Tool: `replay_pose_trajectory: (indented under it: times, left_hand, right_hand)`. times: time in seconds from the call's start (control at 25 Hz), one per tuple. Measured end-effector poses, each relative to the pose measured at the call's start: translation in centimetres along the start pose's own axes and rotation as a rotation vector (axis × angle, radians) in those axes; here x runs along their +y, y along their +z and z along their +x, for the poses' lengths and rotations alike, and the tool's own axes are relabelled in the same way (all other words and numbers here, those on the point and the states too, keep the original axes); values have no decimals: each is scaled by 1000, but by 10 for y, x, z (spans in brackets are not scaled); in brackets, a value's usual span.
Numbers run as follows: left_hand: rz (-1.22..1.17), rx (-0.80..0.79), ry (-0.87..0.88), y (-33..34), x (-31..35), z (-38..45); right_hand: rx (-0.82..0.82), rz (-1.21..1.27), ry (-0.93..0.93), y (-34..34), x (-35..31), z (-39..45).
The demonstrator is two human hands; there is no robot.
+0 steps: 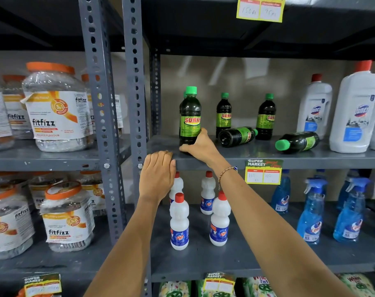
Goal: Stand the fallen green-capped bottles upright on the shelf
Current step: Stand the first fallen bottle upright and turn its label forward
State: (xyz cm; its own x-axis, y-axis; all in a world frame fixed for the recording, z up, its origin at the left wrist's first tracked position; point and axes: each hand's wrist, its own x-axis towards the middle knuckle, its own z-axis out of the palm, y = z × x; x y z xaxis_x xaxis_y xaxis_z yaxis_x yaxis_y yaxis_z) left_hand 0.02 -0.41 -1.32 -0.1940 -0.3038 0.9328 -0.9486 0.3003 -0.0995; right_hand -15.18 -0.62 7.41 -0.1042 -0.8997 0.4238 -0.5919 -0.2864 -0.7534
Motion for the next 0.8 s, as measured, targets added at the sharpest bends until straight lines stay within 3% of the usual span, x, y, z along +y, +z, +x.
replay_pose_trajectory:
  times: [0.08, 0.24, 0.52, 0.8]
  left_hand:
    - [6, 11, 5, 0, 0, 0]
    - [5, 36, 10, 0, 1, -1]
    - [-60, -1, -40, 0, 4, 0]
    - [-172, -156, -273, -27, 20, 26]
  right_hand:
    - [-27, 1, 8, -2, 0, 1]
    - [95, -93, -39, 2, 2, -3]
    - [81, -65, -22, -1, 1, -1]
    - [-45, 20, 28, -7, -1, 2]
